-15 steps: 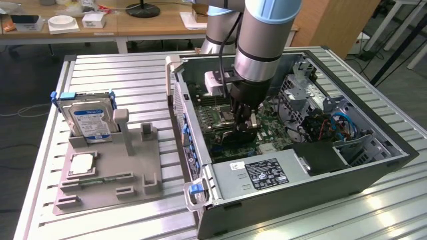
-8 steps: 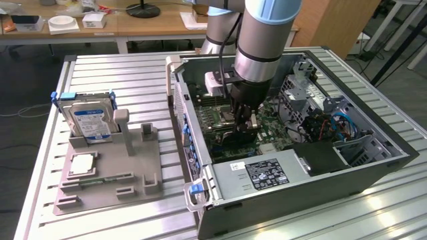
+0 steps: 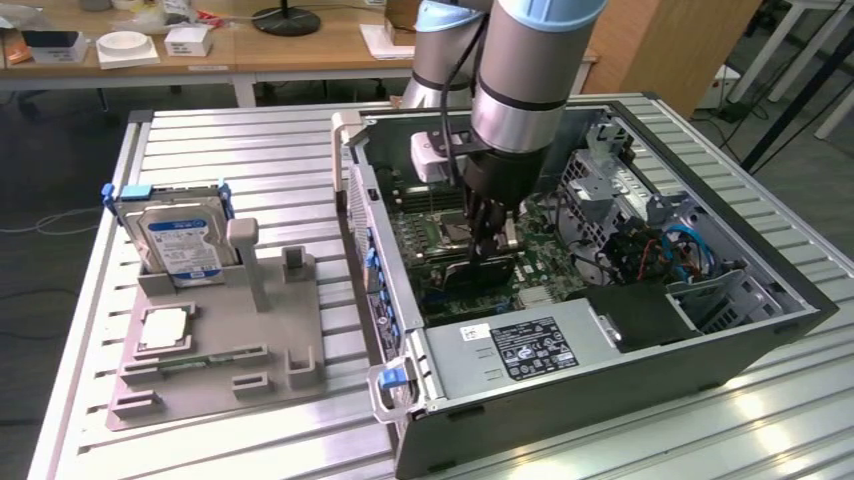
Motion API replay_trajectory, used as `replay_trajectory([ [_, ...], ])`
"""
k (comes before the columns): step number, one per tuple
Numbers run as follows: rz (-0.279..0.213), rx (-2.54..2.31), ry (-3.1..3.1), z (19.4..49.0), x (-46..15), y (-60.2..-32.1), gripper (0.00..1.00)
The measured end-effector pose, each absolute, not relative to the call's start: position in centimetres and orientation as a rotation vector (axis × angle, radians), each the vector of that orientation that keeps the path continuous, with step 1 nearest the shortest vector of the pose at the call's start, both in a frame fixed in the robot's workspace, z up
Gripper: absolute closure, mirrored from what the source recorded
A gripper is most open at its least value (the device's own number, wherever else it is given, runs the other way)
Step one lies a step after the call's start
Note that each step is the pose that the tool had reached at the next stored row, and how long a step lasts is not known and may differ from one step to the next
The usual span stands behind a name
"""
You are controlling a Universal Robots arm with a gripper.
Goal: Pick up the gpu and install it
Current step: 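Press down on the gpu until it lock into place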
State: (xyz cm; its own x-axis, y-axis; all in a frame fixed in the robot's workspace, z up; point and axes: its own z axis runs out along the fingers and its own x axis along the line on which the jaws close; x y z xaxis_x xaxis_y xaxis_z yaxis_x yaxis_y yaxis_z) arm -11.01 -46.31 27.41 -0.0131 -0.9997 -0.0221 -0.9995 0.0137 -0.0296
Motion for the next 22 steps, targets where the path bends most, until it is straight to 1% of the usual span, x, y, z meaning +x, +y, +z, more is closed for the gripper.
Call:
replay_trajectory([
  [13,-0.009,-2.181,2.210,29.8,-11.0,-46.3,0.89],
  [22,-0.008,-2.181,2.210,30.4,-11.0,-46.3,0.89],
])
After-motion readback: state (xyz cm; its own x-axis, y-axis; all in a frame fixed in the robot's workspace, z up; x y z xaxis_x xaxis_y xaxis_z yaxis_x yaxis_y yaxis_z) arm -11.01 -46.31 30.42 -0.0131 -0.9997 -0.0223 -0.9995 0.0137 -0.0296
